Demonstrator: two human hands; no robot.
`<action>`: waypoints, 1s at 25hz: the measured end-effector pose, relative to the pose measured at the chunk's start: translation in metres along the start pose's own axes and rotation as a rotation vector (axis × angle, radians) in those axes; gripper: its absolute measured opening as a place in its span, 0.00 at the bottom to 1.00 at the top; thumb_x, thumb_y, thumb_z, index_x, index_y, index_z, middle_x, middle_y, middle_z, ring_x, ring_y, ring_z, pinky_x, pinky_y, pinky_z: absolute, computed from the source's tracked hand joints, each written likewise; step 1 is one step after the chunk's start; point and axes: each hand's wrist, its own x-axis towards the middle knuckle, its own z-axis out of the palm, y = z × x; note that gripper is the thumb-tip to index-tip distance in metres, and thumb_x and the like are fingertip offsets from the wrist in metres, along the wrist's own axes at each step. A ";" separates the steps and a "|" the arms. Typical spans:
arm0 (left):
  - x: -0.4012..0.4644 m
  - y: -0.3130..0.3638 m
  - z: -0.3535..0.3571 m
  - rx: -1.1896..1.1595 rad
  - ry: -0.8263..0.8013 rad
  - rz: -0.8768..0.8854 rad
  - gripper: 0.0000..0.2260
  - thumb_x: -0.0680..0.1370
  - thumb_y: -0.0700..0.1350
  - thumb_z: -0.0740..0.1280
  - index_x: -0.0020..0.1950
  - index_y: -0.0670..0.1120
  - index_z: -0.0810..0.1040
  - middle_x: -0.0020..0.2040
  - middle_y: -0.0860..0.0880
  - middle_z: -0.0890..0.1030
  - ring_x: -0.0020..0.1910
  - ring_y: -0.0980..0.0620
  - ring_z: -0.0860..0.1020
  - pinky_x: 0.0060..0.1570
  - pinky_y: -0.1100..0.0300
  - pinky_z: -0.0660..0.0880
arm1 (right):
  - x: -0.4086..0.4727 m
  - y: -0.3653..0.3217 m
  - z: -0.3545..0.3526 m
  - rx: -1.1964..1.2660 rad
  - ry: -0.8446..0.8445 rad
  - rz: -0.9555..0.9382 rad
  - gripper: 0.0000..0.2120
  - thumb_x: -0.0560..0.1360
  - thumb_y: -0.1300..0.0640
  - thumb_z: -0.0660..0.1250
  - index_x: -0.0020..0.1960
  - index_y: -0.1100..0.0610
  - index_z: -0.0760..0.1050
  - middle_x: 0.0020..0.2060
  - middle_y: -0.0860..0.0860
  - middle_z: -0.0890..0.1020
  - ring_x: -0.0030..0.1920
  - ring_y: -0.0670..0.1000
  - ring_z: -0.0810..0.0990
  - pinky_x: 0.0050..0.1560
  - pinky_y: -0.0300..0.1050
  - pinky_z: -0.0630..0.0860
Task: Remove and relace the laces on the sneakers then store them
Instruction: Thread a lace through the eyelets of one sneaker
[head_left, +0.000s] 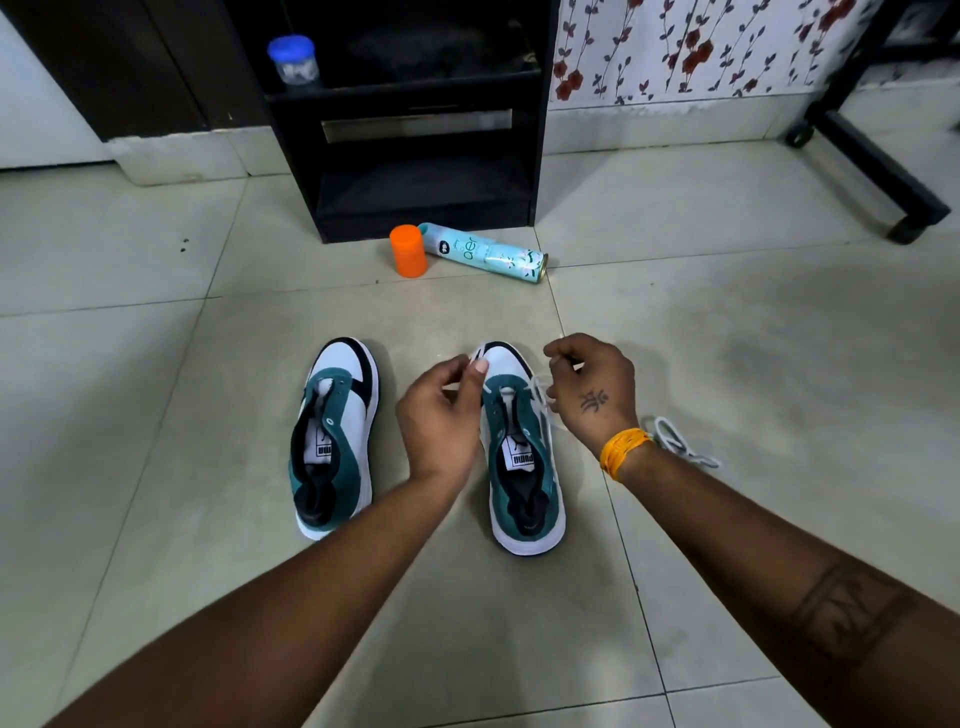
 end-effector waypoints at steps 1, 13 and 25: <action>0.009 0.012 -0.003 -0.074 -0.006 -0.020 0.04 0.80 0.50 0.73 0.51 0.53 0.86 0.42 0.52 0.86 0.41 0.52 0.85 0.48 0.48 0.83 | 0.003 -0.012 -0.002 0.043 -0.021 -0.003 0.10 0.76 0.61 0.65 0.51 0.51 0.83 0.39 0.42 0.82 0.39 0.55 0.85 0.45 0.58 0.84; 0.073 0.167 -0.028 -0.232 -0.082 0.083 0.07 0.79 0.33 0.68 0.51 0.43 0.83 0.43 0.42 0.86 0.34 0.54 0.83 0.39 0.56 0.82 | 0.041 -0.183 -0.057 0.362 -0.080 -0.031 0.07 0.79 0.66 0.68 0.45 0.59 0.81 0.38 0.56 0.85 0.31 0.50 0.83 0.33 0.44 0.80; 0.073 0.294 -0.061 -0.216 -0.109 0.322 0.06 0.81 0.39 0.69 0.47 0.48 0.83 0.41 0.48 0.86 0.36 0.56 0.84 0.38 0.51 0.84 | 0.056 -0.286 -0.096 0.426 -0.011 -0.219 0.04 0.79 0.59 0.71 0.47 0.53 0.83 0.35 0.47 0.82 0.34 0.46 0.79 0.33 0.41 0.78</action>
